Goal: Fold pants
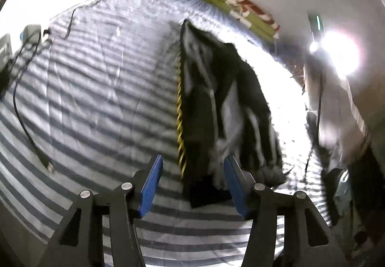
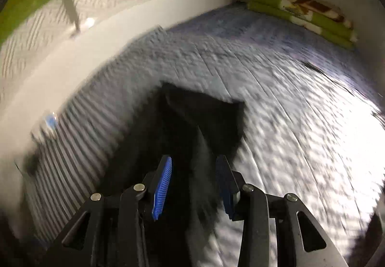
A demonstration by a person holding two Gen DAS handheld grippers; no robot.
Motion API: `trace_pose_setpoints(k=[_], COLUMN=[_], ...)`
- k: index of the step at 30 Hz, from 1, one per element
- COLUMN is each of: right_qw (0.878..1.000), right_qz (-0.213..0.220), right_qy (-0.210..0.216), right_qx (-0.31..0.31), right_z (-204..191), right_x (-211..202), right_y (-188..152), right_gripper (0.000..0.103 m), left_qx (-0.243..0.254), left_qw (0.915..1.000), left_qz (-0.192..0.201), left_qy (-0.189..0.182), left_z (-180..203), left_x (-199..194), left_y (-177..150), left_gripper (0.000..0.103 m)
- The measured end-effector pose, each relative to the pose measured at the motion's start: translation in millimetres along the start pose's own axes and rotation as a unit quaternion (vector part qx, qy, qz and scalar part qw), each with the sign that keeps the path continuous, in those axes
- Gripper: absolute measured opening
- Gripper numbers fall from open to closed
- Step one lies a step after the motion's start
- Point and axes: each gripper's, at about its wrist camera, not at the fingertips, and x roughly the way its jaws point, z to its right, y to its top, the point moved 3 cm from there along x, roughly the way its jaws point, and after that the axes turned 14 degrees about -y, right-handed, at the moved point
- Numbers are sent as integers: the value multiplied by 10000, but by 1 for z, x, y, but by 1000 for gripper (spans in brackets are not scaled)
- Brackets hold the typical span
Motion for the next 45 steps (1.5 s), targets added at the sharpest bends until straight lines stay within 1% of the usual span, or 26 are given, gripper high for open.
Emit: trace_pose_setpoints(k=[2, 4, 6, 7, 10, 11, 12, 13, 15, 16, 18, 19, 22, 25, 27, 29, 31, 32, 35, 37, 38, 39, 40, 42, 44, 45], right_qw=[9997, 9987, 9985, 9984, 9972, 9964, 9936, 9899, 9805, 9782, 9765, 9758, 9668, 9605, 9580, 9625, 9724, 9776, 9847, 9838, 9807, 9756, 9731, 9746, 9806, 9852], right_qz=[-171, -302, -391, -413, -439, -428, -434, -480, -618, -693, -842, -935, -1202, -1339, -1362, -1323, -1275, -1249, -1184, -1216, -1264, -1243, -1121, -874, -810, -747], right_qy=[115, 325, 360, 384, 506, 525, 635, 785, 1091, 1147, 1106, 1072, 1334, 1551, 1677, 1590, 1204, 868, 508, 638, 813, 1108, 1238, 1204, 1132, 1032], right_qx=[126, 237, 142, 67, 335, 517, 821, 1081, 1516, 1587, 1645, 1664, 1820, 1881, 1884, 1757, 1536, 1456, 1171, 1152, 1248, 1430, 1589, 1672, 1380, 1146], right_z=[6, 6, -3, -7, 2, 11, 24, 35, 52, 55, 56, 54, 53, 48, 47, 45, 45, 46, 43, 42, 45, 50, 57, 66, 62, 57], right_x=[-1, 0, -1, -1, 5, 7, 12, 18, 35, 44, 66, 77, 100, 110, 112, 110, 110, 111, 114, 110, 106, 99, 89, 60, 37, 20], right_y=[-38, -63, -85, -89, -77, -73, -61, -52, -31, -23, -9, -5, -6, -7, -8, -8, -7, -6, -4, -5, -6, -8, -12, -30, -50, -65], right_gripper=[35, 35, 35, 35, 35, 35, 35, 35, 35, 35, 35, 35, 35, 35, 34, 6, 5, 4, 5, 8, 16, 20, 23, 23, 23, 23], left_qx=[135, 392, 527, 526, 686, 776, 789, 764, 703, 856, 1323, 1458, 1581, 1855, 1819, 1795, 1798, 1803, 1715, 1578, 1546, 1592, 1728, 1809, 1502, 1311], left_qw=[9997, 9990, 9978, 9976, 9937, 9892, 9854, 9840, 9900, 9909, 9881, 9862, 9789, 9664, 9636, 9611, 9610, 9605, 9610, 9622, 9643, 9665, 9707, 9771, 9863, 9896], left_qz=[162, 149, -202, -320, -878, -1099, -1155, -1101, -874, -769, -674, -776, -1207, -1697, -1886, -2035, -2032, -2046, -2082, -2082, -1923, -1727, -1378, -969, -671, -597], left_qy=[-87, -156, -343, -320, 118, 574, 966, 1177, 859, 697, 408, 92, -471, -541, -533, -509, -538, -560, -616, -765, -965, -1030, -946, -570, -97, -27], left_z=[11, 22, 31, 32, 27, 21, 15, 12, 25, 39, 71, 88, 113, 130, 128, 123, 124, 125, 126, 128, 131, 134, 134, 122, 91, 77], left_x=[-8, -4, 18, 30, 73, 86, 92, 93, 86, 83, 87, 97, 123, 150, 164, 173, 174, 174, 170, 156, 140, 124, 102, 78, 57, 50], left_y=[11, 21, 27, 26, 19, 14, 11, 11, 16, 19, 17, 12, -4, -32, -42, -52, -55, -57, -60, -56, -47, -39, -26, -11, 4, 6], left_gripper=[57, 57, 57, 57, 56, 55, 52, 52, 52, 52, 52, 52, 52, 52, 52, 52, 52, 52, 52, 52, 52, 53, 53, 54, 53, 53])
